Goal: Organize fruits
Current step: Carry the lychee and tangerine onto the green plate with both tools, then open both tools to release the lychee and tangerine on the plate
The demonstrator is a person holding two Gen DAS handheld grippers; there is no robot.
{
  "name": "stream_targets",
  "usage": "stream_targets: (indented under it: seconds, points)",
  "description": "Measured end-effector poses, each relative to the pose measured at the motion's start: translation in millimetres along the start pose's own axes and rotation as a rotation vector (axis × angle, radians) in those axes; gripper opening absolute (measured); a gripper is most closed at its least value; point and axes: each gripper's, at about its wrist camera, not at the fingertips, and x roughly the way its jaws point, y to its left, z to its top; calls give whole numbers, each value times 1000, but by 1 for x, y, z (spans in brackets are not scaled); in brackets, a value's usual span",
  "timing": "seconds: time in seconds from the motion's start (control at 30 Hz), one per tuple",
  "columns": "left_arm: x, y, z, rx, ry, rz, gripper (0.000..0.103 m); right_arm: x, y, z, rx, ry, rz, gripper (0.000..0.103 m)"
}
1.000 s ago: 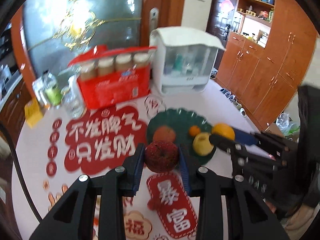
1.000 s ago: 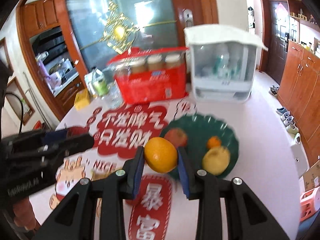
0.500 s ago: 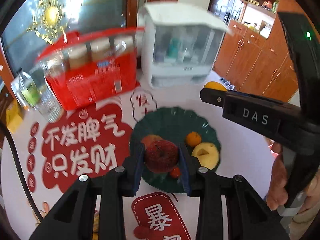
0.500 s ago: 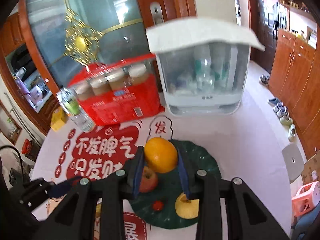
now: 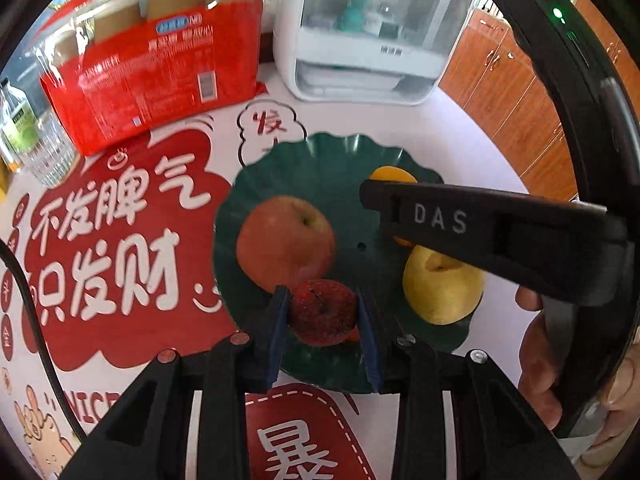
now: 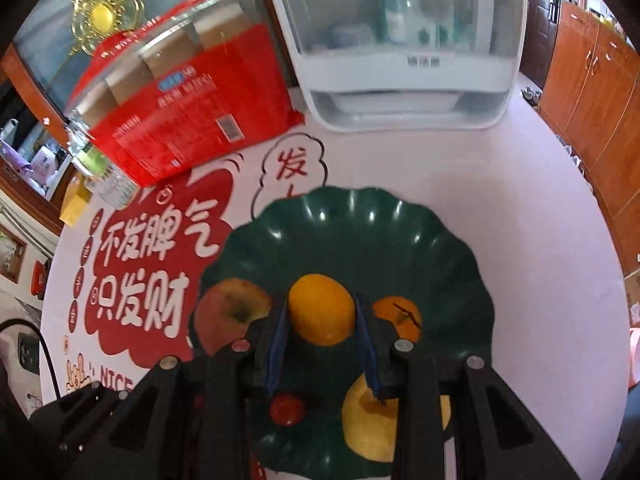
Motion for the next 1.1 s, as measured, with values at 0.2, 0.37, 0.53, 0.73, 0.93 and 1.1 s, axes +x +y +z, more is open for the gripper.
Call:
stream_targets:
  seconds: [0.2,0.37,0.53,0.73,0.93,1.1]
  points:
    - [15,0,-1,1,21,1,32,19,1,2,-9,31,-15,33]
    - [17,4,0,-11,25,-8,32,25,4,2,-17,36,-21,33]
    - [20,6,2,-18,29,-7,32,29,8,1,-34,39,-29,33]
    - [21,8,3,-18,37,20,38,33,8,-2,-34,60,-24,33]
    - [10,11,6,-41,8,33,65,25,3,-4,-13,46,3,44]
    - [4,12,9,-60,0,41,73,16,3,-5,-26,32,-4,45]
